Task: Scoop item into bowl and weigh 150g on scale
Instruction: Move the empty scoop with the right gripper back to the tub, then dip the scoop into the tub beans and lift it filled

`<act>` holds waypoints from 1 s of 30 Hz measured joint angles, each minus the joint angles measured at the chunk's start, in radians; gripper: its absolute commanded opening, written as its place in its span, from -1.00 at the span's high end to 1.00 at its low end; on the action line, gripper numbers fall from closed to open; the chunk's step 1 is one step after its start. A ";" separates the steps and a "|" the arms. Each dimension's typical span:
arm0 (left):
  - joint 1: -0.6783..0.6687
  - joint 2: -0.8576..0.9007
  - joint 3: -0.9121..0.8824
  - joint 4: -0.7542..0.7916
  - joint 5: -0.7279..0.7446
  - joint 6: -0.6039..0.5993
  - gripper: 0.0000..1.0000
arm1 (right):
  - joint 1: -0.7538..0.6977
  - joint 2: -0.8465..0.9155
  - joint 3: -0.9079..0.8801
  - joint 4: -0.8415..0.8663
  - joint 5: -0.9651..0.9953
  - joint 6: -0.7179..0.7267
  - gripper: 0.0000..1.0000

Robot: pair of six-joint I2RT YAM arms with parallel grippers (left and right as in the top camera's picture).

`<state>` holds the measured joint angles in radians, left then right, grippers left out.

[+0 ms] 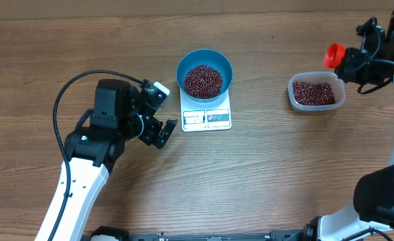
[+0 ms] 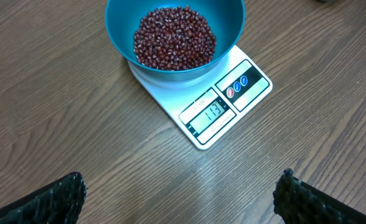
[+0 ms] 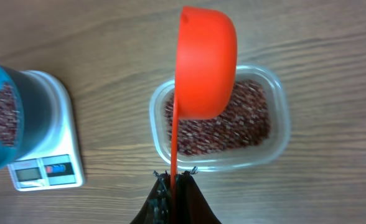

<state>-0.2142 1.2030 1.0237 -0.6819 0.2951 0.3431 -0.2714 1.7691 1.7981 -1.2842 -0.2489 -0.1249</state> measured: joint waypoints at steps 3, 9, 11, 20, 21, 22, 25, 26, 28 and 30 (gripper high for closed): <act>0.000 0.000 0.000 0.000 0.000 0.000 -0.99 | 0.000 0.012 -0.005 -0.010 0.036 -0.008 0.93; 0.000 0.000 0.000 0.000 0.000 0.000 -0.99 | 0.000 0.053 -0.007 -0.058 0.103 -0.017 0.93; 0.000 0.000 0.000 0.000 0.000 0.000 -0.99 | 0.000 0.063 -0.007 -0.078 0.112 -0.026 0.93; 0.000 0.000 0.000 0.000 0.000 0.000 -0.99 | 0.000 0.079 -0.065 -0.076 0.126 -0.055 0.93; 0.000 0.000 0.000 0.000 0.000 0.000 -0.99 | 0.000 0.080 -0.076 -0.073 0.126 -0.056 0.93; 0.000 0.000 0.000 0.000 0.000 0.000 -0.99 | 0.000 0.082 -0.088 -0.069 0.126 -0.058 0.93; 0.000 0.000 0.000 0.000 0.000 0.000 -0.99 | 0.000 0.090 -0.105 -0.059 0.123 -0.060 0.93; 0.000 0.000 0.000 0.000 0.000 0.000 -0.99 | 0.000 0.092 -0.106 -0.058 0.121 -0.059 0.93; 0.000 0.000 0.000 0.000 0.000 0.000 -0.99 | 0.000 0.093 -0.106 -0.052 0.115 -0.060 0.93; 0.000 0.000 0.000 0.000 0.000 0.000 -0.99 | 0.000 0.093 -0.106 -0.052 0.112 -0.060 0.93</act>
<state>-0.2142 1.2030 1.0237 -0.6819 0.2951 0.3431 -0.2710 1.8622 1.6920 -1.3361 -0.1371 -0.1844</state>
